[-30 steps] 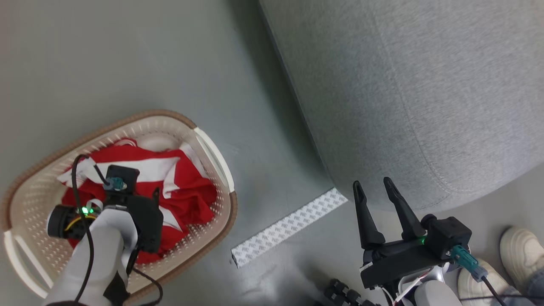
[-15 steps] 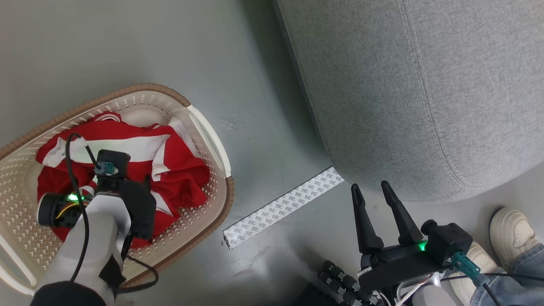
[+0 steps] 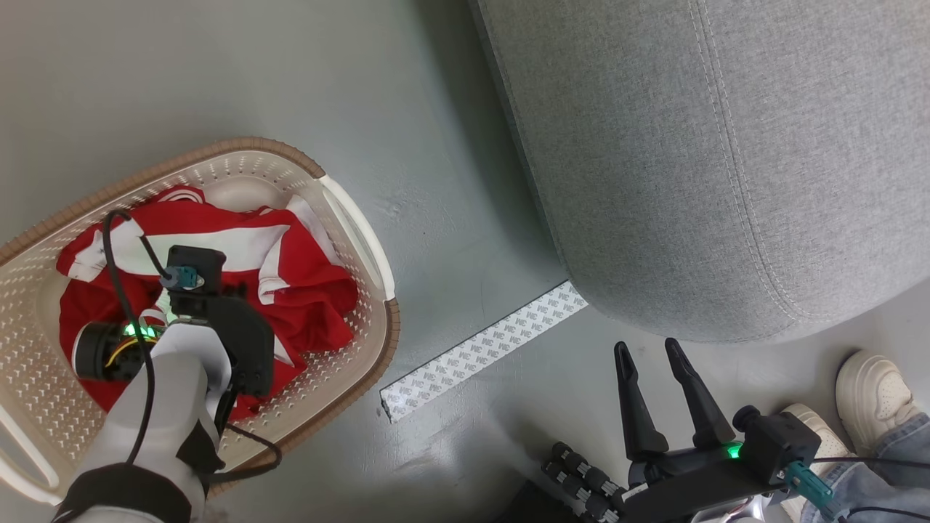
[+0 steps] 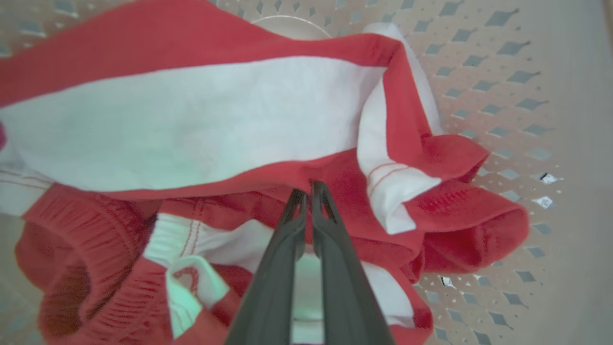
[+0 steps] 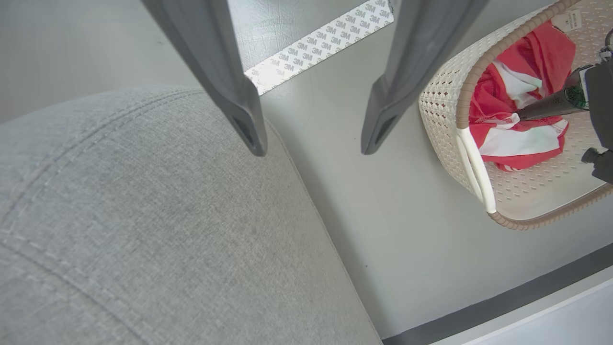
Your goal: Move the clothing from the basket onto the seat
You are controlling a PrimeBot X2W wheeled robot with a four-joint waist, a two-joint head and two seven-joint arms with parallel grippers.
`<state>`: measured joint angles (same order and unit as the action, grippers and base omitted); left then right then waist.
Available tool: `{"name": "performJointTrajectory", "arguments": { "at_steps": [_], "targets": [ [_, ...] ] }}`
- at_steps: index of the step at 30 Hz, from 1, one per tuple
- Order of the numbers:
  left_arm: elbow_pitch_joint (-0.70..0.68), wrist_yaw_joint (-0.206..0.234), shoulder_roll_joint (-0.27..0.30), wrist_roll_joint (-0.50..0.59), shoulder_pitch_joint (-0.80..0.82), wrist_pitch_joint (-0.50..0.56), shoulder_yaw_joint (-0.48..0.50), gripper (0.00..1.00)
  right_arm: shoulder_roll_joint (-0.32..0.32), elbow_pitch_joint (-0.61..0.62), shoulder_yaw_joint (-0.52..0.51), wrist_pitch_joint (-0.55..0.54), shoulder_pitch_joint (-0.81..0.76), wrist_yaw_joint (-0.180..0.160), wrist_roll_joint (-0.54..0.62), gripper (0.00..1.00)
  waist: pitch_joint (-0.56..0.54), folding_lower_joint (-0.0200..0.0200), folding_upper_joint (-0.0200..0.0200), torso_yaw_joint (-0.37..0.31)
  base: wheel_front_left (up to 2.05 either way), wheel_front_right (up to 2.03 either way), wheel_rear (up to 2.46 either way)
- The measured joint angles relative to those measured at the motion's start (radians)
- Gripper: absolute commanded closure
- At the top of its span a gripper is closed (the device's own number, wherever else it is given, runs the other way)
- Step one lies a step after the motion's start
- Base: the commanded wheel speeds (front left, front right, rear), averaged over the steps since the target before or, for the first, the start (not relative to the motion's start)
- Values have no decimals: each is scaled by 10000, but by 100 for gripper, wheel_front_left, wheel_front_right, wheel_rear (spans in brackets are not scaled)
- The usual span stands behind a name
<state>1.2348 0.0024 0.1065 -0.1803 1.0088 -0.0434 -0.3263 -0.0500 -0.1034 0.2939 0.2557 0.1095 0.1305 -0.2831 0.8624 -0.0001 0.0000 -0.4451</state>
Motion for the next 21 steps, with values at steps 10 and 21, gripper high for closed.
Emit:
{"name": "performJointTrajectory", "arguments": {
  "at_steps": [10, 21],
  "targets": [
    [144, -395, 96, -205, 386, -504, -56, 100, 2, -111, 382, 15, 706, 0, -67, 0, -2, 0, 1, 89, 0, 0, 0],
    [-81, -901, -364, -662, -127, -1375, -184, 100, 15, -988, 305, 35, 1586, 0, 236, 0, -728, 0, 0, 436, 0, 0, 0]
  ]
}}
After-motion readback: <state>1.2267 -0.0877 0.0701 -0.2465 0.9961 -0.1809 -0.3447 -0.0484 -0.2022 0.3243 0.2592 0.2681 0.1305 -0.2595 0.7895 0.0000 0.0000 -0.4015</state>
